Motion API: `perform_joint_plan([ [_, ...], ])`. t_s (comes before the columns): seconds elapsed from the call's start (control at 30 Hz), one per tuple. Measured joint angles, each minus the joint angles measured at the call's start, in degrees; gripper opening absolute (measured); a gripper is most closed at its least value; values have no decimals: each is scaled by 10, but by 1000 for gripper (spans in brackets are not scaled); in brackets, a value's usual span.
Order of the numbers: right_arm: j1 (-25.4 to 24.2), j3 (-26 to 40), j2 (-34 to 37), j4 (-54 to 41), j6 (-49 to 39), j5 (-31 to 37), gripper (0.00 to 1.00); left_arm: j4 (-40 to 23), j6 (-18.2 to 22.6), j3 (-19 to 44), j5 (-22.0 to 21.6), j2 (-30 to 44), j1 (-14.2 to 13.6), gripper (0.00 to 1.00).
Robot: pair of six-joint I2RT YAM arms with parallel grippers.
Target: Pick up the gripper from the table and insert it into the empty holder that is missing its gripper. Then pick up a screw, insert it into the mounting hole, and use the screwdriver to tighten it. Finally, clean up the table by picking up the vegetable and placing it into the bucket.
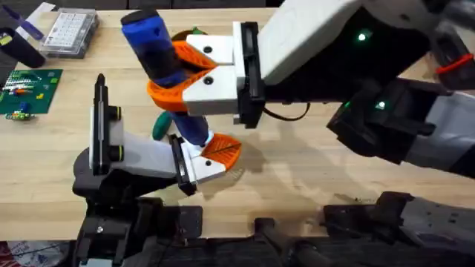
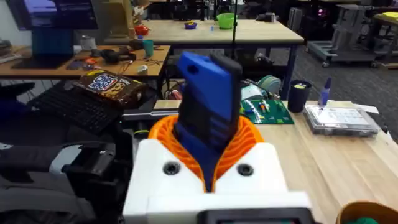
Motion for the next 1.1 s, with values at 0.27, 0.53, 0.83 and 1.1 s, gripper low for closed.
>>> perform_joint_plan([
  [0.27,0,0,0,1,0,-1,28,0,2,0,0,0,0,4],
  [0.53,2,-9,11,112,12,-1,28,0,2,1,-1,0,0,4],
  [0.83,-4,56,9,75,18,10,28,0,2,1,-2,0,0,4],
  [1.1,-34,133,9,-85,5,15,28,0,2,1,-2,0,0,4],
])
